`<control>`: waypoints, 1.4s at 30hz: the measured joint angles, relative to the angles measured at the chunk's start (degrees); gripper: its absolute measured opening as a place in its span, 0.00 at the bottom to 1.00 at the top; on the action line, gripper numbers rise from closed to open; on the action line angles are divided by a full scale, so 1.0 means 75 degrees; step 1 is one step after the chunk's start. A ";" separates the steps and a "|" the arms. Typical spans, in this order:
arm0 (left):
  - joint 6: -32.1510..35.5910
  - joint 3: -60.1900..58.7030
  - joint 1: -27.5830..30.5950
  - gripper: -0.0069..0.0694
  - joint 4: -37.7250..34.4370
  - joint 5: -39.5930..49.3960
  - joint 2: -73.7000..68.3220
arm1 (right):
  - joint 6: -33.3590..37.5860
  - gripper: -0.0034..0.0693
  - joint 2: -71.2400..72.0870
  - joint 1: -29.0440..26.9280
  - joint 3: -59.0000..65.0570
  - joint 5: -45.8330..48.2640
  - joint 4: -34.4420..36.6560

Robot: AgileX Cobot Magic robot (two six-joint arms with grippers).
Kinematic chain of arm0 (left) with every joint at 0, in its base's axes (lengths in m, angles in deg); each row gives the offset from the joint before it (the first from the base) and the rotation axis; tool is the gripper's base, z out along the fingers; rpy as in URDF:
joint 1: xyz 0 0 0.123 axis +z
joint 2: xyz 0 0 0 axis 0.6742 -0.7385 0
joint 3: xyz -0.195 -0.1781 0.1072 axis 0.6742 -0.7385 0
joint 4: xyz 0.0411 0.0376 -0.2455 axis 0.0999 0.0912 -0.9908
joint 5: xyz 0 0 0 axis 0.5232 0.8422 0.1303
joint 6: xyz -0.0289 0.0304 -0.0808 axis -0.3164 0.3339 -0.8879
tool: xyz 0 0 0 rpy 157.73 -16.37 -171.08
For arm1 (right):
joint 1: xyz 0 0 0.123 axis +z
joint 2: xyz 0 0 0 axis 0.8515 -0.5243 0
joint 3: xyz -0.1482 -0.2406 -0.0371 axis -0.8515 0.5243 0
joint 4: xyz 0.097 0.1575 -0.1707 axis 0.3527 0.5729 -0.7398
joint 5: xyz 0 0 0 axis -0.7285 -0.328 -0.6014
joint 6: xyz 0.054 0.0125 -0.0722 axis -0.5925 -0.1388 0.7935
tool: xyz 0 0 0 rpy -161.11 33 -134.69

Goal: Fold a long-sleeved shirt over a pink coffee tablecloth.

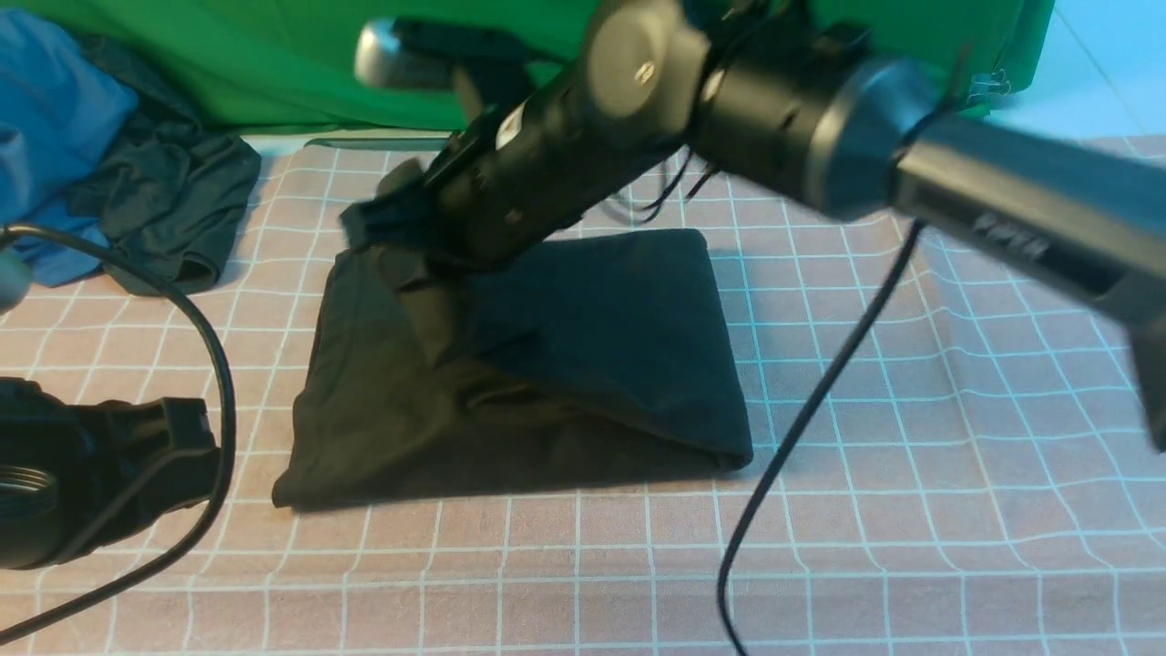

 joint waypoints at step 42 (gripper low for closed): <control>0.0881 0.3080 -0.1413 0.11 -0.1884 -0.0759 -0.6420 | 0.1164 0.10 0.0429 -0.1673 0.0669 0.3599 -0.1541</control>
